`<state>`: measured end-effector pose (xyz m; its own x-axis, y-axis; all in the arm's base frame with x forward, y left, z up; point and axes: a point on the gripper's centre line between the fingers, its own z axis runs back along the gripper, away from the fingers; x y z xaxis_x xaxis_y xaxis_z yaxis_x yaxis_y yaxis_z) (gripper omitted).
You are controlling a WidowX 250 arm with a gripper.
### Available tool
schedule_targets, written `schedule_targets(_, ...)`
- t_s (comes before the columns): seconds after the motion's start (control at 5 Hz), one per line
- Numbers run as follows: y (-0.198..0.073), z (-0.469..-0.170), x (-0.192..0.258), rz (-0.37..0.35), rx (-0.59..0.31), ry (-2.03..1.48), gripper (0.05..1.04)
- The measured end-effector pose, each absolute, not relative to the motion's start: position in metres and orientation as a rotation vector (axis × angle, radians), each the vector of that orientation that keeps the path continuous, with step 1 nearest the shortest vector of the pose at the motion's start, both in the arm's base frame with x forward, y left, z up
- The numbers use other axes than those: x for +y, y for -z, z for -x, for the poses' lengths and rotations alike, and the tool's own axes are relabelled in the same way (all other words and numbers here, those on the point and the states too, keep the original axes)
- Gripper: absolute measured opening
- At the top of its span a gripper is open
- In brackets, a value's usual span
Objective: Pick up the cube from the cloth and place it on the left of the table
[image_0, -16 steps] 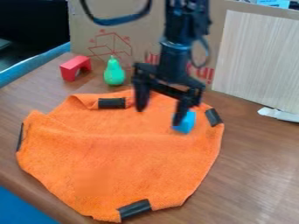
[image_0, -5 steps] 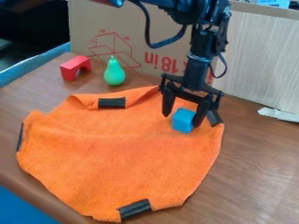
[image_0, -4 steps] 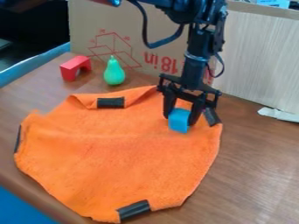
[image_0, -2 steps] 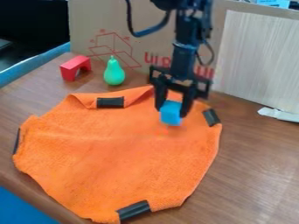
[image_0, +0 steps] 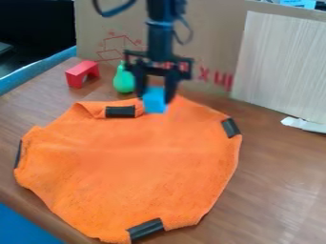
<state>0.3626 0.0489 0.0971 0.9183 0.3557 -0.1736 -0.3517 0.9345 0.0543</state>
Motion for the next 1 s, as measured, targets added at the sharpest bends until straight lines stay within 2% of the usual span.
schedule_targets(0.4,-0.11,-0.342,0.133,-0.004,0.198,-0.558,0.618)
schedule_targets(1.0,-0.106,-0.309,0.246,0.046,0.231,-0.826,0.618)
